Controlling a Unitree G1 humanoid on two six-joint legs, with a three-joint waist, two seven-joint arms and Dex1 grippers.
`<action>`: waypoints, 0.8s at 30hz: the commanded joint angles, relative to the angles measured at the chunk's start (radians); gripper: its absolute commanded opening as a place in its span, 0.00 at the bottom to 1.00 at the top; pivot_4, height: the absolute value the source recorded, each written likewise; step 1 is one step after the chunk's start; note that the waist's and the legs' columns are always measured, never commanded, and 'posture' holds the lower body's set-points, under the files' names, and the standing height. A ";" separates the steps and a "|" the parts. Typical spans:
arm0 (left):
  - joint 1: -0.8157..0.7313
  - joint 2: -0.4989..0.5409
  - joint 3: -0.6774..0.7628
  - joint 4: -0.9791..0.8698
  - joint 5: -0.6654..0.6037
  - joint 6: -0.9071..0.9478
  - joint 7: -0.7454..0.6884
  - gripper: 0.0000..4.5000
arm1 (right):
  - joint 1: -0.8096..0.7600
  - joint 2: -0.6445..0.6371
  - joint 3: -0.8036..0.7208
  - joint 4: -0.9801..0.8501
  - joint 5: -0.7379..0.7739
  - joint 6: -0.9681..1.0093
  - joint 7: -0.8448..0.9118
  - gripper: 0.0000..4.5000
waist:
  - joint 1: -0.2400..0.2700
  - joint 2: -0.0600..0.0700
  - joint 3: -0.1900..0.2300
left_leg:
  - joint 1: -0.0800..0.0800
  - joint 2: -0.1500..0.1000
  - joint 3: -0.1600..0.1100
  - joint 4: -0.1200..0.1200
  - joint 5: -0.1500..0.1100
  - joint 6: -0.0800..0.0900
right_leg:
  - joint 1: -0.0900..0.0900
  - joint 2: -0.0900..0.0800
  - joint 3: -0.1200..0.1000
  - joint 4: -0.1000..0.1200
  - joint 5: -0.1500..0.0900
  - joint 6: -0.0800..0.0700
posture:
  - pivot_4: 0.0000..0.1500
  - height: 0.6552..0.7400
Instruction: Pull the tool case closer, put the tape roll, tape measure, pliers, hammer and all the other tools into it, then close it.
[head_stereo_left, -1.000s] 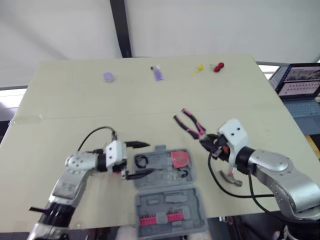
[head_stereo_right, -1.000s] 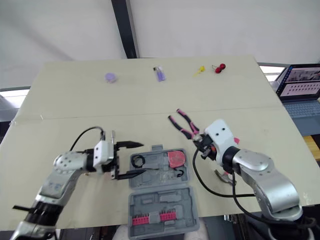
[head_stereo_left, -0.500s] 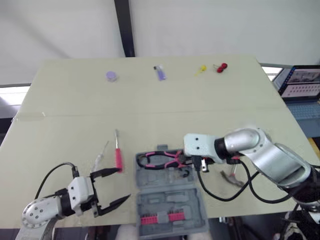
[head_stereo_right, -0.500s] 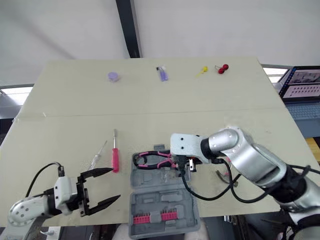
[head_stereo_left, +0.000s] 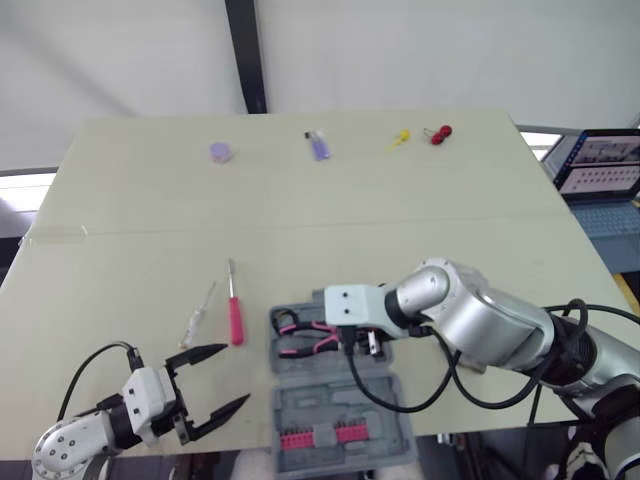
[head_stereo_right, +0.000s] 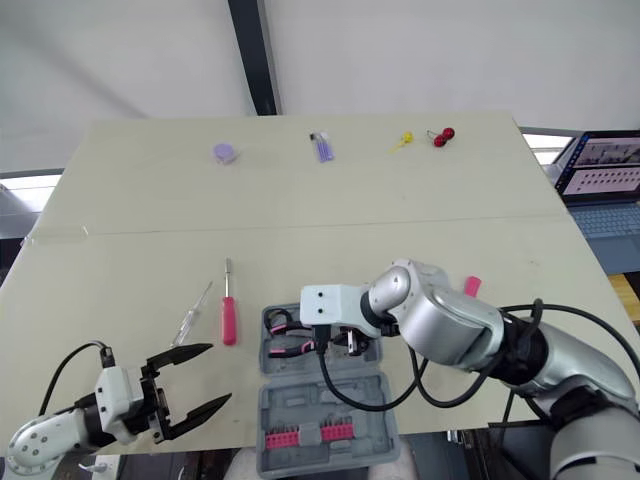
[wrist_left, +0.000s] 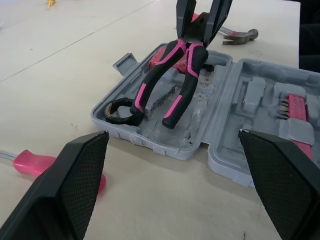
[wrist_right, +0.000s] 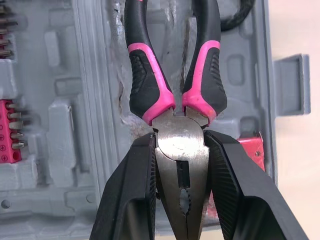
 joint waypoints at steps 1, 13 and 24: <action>0.012 -0.002 0.002 -0.015 -0.009 -0.013 0.008 1.00 | -0.025 0.007 0.003 -0.036 0.008 0.012 -0.011 0.22 | 0.001 0.000 0.000 | 0.000 0.000 0.000 0.000 0.000 0.000 | 0.000 0.000 0.000 0.000 0.000 0.000 | 1.00 1.00; 0.032 -0.011 -0.016 -0.038 0.010 -0.021 0.043 1.00 | -0.059 0.012 0.055 -0.006 -0.007 -0.016 -0.018 0.22 | -0.002 0.000 0.000 | 0.000 0.000 0.000 0.000 0.000 0.000 | -0.001 0.000 0.000 0.000 0.000 0.000 | 1.00 1.00; 0.020 -0.004 -0.016 -0.029 0.012 -0.018 0.054 1.00 | -0.061 0.025 0.073 0.003 -0.007 -0.020 -0.025 0.22 | -0.002 0.000 0.000 | 0.000 0.000 0.000 0.000 0.000 0.000 | -0.001 0.000 0.000 0.001 0.000 0.000 | 1.00 1.00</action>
